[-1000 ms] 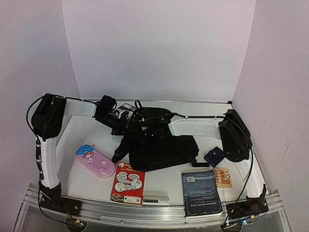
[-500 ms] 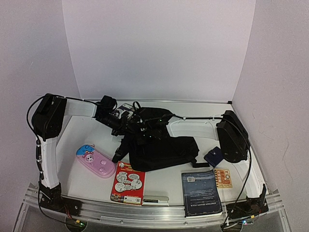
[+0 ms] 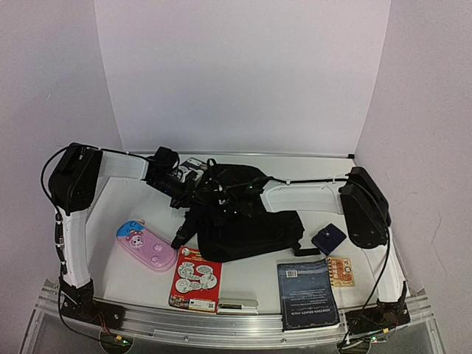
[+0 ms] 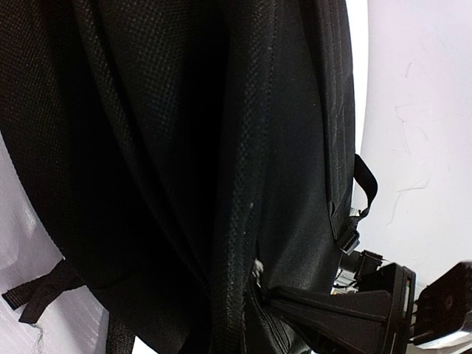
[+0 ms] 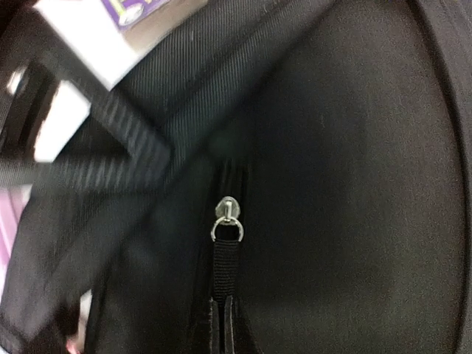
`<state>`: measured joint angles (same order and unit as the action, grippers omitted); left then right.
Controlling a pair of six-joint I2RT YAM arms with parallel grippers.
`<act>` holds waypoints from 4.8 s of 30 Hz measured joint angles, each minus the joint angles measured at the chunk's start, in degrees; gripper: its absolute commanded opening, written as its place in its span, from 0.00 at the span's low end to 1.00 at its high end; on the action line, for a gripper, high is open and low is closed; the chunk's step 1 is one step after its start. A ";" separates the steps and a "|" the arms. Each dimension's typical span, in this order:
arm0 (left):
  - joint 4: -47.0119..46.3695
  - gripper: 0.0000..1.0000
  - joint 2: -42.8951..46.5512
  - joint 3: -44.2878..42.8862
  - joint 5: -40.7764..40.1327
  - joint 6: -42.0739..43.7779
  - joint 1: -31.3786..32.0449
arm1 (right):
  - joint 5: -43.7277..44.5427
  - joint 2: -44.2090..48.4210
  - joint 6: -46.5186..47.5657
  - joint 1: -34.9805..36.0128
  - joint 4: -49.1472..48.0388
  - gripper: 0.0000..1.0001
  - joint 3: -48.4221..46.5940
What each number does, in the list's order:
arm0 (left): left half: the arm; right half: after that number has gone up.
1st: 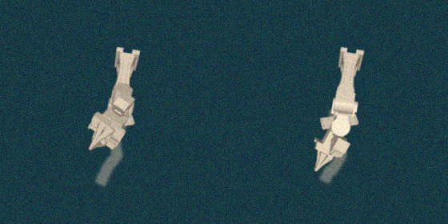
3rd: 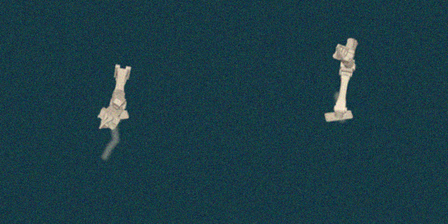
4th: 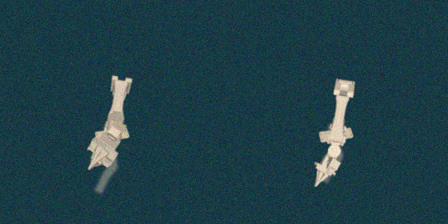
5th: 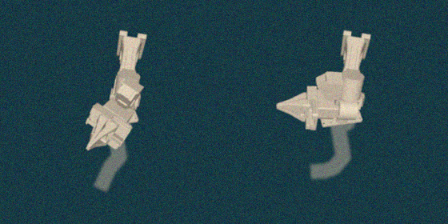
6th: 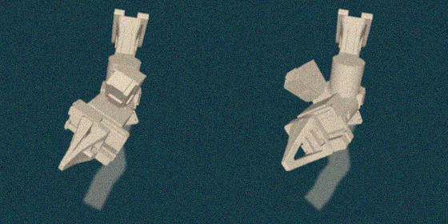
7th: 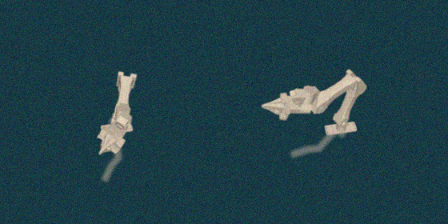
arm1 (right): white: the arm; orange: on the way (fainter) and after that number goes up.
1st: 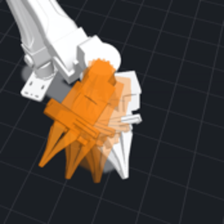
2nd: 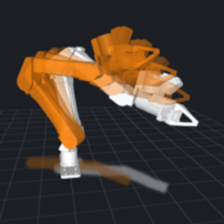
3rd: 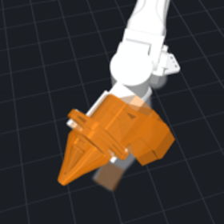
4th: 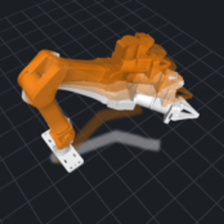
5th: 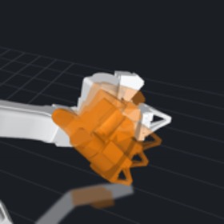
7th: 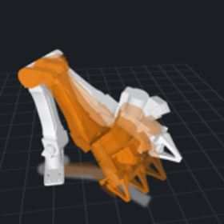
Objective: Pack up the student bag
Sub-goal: Unzip the student bag at the center of the board, then pick up the stationery from the center of the board.
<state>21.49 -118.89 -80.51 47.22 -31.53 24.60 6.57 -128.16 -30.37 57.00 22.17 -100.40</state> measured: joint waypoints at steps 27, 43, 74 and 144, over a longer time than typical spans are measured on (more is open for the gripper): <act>2.41 0.00 0.00 0.13 -1.06 1.77 0.78 | 0.69 21.07 -13.89 14.28 3.31 0.61 21.17; 2.00 0.00 0.05 0.33 -1.37 2.12 0.68 | 11.28 9.17 -7.13 5.46 7.56 0.64 4.55; 0.98 0.00 0.61 0.31 -4.47 2.81 1.54 | 23.79 0.26 -8.30 2.96 14.86 0.07 -1.60; 5.51 0.89 16.72 1.51 -17.24 9.14 0.15 | -11.88 53.36 -24.26 -42.91 -17.69 0.34 73.91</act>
<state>27.00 -102.17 -79.00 29.98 -22.39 24.75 -5.31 -74.80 -54.63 14.10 4.48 -26.49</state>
